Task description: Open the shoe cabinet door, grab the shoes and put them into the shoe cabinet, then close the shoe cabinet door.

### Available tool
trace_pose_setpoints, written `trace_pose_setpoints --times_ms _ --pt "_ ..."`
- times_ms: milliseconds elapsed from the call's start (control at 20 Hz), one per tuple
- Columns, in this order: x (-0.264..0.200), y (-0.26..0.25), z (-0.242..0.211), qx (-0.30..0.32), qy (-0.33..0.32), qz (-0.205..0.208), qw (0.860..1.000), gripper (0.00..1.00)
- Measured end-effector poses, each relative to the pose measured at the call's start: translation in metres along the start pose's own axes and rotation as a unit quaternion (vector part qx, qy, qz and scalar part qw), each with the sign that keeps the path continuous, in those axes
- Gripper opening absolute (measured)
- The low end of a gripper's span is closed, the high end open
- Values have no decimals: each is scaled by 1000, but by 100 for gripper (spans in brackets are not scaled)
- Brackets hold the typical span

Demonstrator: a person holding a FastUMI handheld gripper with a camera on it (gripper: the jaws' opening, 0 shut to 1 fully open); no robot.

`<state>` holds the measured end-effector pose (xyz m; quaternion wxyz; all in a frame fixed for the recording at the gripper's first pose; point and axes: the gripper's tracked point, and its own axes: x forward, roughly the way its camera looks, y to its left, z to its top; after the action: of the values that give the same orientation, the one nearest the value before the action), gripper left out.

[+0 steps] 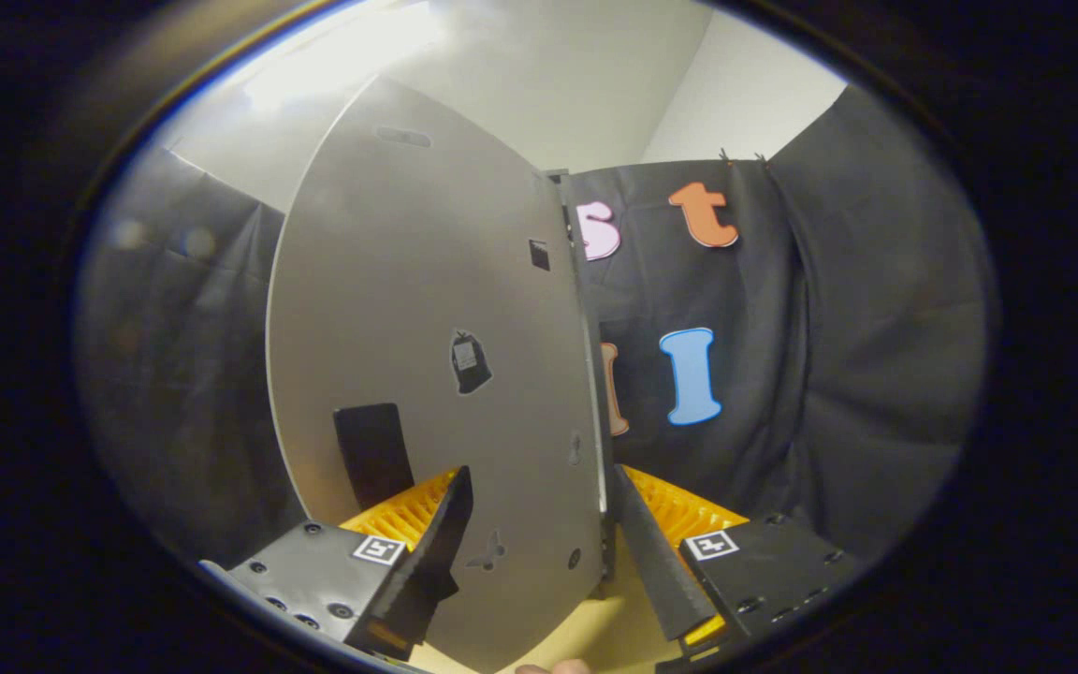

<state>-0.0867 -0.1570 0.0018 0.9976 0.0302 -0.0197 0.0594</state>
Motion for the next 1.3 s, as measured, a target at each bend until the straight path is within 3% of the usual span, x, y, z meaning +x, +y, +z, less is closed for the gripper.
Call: trace_pose_setpoints --times_ms 700,1300 --pt "94 129 -34 4 12 84 996 93" --pt "150 157 -52 9 -3 47 999 93"
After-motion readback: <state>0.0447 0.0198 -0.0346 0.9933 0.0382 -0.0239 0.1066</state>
